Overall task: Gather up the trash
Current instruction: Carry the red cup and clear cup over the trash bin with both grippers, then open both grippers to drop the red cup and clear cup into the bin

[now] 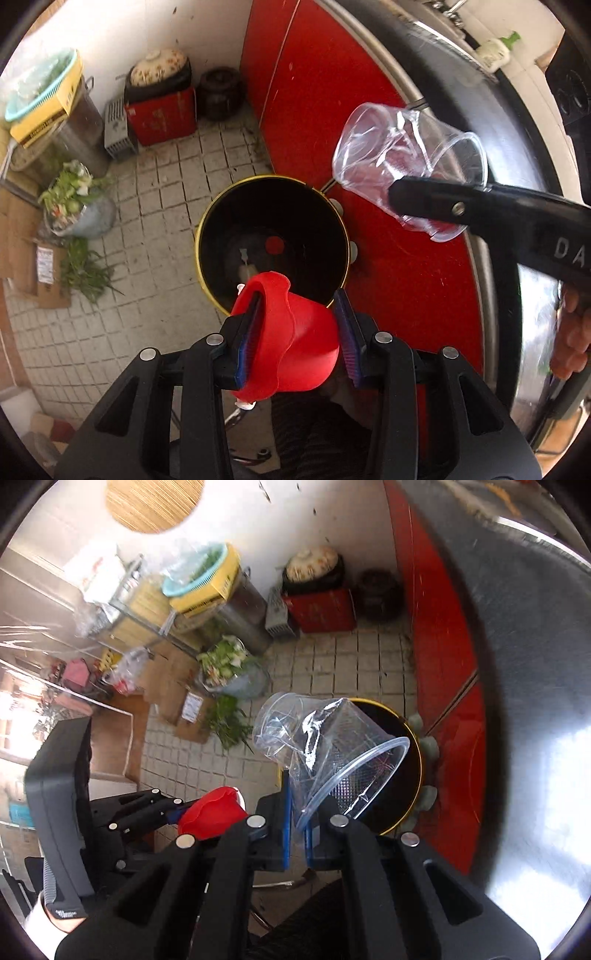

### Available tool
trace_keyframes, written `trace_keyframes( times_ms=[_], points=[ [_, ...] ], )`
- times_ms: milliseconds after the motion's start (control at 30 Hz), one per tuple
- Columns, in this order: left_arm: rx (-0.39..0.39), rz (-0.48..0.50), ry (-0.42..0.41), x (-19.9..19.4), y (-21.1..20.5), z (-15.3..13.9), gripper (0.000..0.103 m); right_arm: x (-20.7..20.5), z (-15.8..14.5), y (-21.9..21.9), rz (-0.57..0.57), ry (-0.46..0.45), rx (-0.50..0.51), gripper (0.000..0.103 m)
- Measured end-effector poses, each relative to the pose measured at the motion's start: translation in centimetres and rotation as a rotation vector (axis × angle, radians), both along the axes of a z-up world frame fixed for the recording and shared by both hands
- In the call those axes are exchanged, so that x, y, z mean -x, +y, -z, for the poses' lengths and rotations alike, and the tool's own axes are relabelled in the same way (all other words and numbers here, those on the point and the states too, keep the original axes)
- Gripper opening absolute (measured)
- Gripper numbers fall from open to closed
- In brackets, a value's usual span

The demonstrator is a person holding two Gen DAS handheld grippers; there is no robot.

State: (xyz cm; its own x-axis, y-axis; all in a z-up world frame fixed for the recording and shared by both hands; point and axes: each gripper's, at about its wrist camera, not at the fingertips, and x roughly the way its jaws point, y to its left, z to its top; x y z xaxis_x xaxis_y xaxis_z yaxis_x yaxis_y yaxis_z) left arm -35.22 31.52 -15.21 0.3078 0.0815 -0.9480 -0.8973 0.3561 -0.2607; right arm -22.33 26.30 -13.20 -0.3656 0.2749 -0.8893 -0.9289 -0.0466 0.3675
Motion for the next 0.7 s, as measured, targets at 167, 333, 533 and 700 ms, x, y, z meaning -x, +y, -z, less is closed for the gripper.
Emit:
trace_keyframes(
  times_ms=[167, 333, 533, 700],
  points=[
    [0.03, -0.017, -0.007, -0.4, 0.8, 2.4, 0.037, -0.1, 2.6, 0.6, -0.017, -0.015, 0.03, 0.006],
    [0.059, -0.044, -0.028, -0.4, 1.7, 3.8, 0.022, -0.4, 3.4, 0.7, -0.033, -0.018, 0.042, 0.006],
    [0.099, -0.044, -0.038, -1.2, 2.6, 5.9, 0.021, -0.5, 4.5, 1.2, -0.032, -0.041, 0.059, 0.006],
    [0.106, -0.078, -0.086, -1.1, 2.7, 6.2, 0.035, 0.0, 5.5, 1.8, -0.035, -0.056, 0.072, 0.006]
  ],
)
